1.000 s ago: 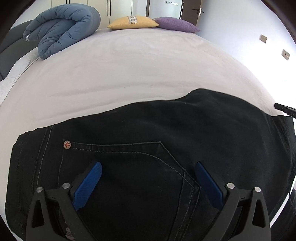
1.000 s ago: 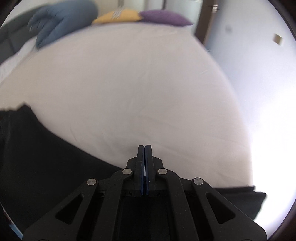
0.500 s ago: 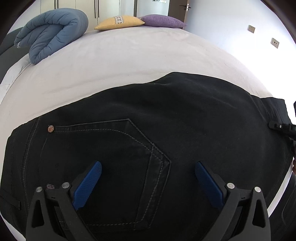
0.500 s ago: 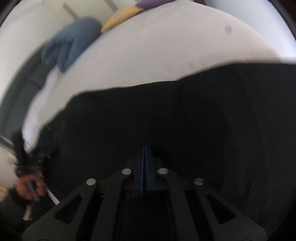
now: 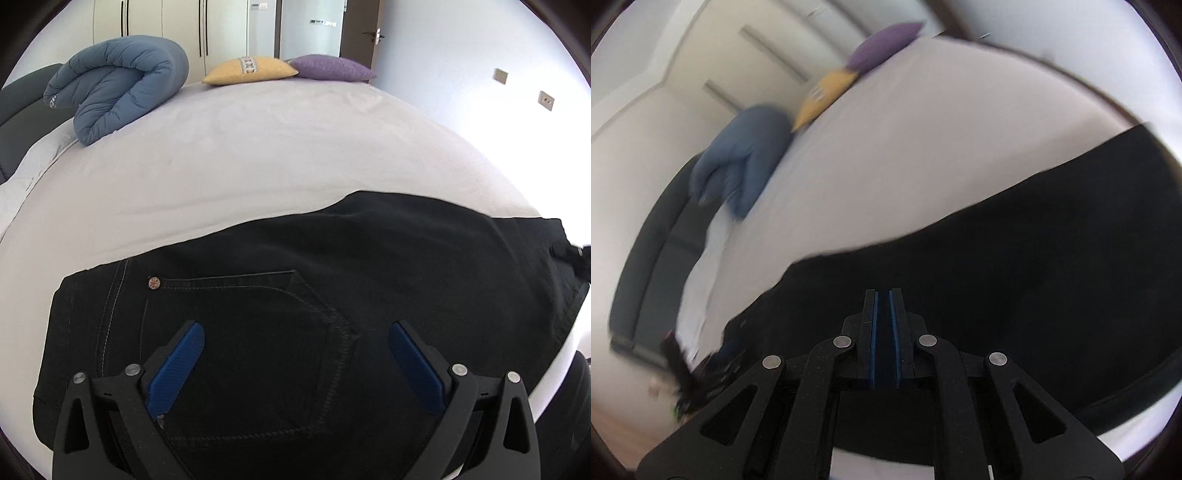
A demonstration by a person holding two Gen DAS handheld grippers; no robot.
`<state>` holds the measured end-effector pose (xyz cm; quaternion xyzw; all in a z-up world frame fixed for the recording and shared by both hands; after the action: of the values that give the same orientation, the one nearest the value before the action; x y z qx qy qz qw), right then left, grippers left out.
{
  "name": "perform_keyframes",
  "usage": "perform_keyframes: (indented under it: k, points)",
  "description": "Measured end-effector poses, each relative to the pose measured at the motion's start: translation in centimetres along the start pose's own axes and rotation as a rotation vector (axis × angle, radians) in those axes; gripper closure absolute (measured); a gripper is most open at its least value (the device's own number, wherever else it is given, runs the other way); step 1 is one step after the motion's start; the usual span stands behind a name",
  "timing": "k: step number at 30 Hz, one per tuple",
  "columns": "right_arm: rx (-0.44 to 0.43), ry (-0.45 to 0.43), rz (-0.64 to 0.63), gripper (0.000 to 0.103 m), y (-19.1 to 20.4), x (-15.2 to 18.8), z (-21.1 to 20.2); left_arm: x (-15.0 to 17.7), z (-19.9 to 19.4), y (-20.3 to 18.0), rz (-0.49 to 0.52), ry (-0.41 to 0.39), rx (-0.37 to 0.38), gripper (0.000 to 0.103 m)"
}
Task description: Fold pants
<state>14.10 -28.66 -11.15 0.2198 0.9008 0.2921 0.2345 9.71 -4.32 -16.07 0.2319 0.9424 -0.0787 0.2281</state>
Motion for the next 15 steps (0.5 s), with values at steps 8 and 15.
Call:
perform_keyframes:
  k: [8,15]
  points:
    - [0.033,0.105,0.069,0.103,-2.1,3.6,7.4,1.7,2.0,1.8,0.021,0.039,0.000,0.001]
    - [0.353,-0.012,0.085,0.079,-1.8,-0.2,1.0,2.2,-3.1,5.5,-0.106,-0.123,-0.005,0.002]
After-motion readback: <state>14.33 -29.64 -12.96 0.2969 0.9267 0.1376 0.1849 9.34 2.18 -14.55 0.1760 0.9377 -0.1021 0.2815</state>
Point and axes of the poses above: each gripper's, at about its wrist camera, not at the fingertips, and z roughly the way its jaws point, y to its left, x to its underside, the point moved 6 cm from there along z, roughly the way its jaws point, and after that the axes turned 9 degrees about y, right-handed, at the moved point
